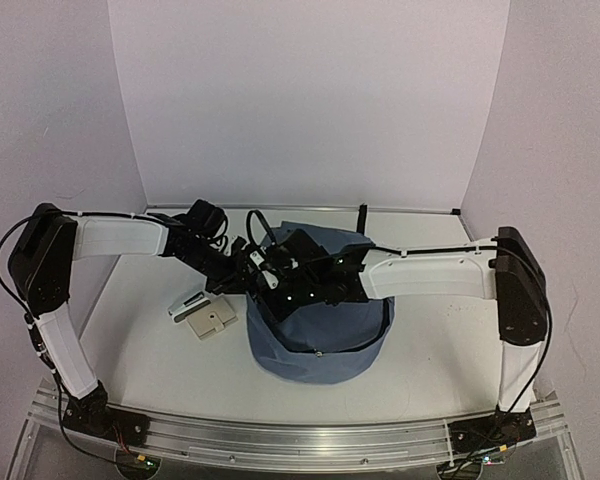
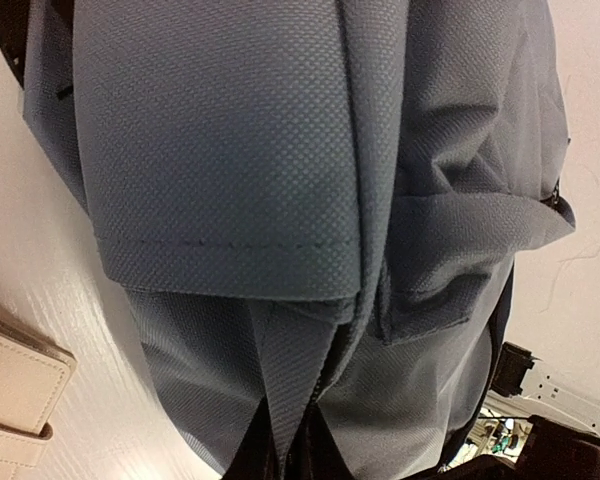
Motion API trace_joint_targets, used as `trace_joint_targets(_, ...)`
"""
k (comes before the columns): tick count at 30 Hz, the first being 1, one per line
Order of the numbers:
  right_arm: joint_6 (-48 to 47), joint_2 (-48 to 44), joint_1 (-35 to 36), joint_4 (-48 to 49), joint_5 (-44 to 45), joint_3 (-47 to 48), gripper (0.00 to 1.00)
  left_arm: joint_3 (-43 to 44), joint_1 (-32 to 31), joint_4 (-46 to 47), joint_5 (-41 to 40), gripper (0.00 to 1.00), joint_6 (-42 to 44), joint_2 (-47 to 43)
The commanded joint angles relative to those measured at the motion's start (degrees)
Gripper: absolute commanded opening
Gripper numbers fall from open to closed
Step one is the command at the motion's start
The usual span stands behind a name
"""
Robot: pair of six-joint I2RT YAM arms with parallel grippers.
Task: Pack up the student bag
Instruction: Zip the student bag at the center of the board.
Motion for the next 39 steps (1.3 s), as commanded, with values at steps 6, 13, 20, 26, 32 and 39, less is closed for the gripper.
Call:
trace_joint_targets(6, 5.1, -10.7, 3.1, 0.1, -2.1, -5.5, 0.00, 1.6, 0.1, 6.6, -4.1, 0.00, -2.1, -2.4)
trace_joint_targets(13, 7.2, -12.9, 5.5, -4.9, -0.9, -5.5, 0.00, 2.9, 1.8, 9.8, -5.4, 0.00, -1.3, -2.2)
trace_joint_targets(20, 11.6, -15.4, 5.9, -8.0, 3.2, -7.8, 0.00, 8.5, 4.2, 13.1, -3.9, 0.00, 2.8, 2.6)
trace_joint_targets(26, 16.5, -16.6, 6.0, -8.4, 6.6, -10.5, 0.00, 16.5, 5.7, 13.6, -2.5, 0.00, 7.3, 8.4)
trace_joint_targets(32, 21.0, -16.7, 5.9, -8.4, 9.5, -12.0, 0.00, 23.7, 6.4, 13.7, -3.4, 0.00, 10.5, 14.3)
trace_joint_targets(39, 26.3, -18.7, 5.9, -9.4, 17.0, -13.4, 0.00, 30.8, 6.4, 9.4, -3.9, 0.06, 12.0, 18.8)
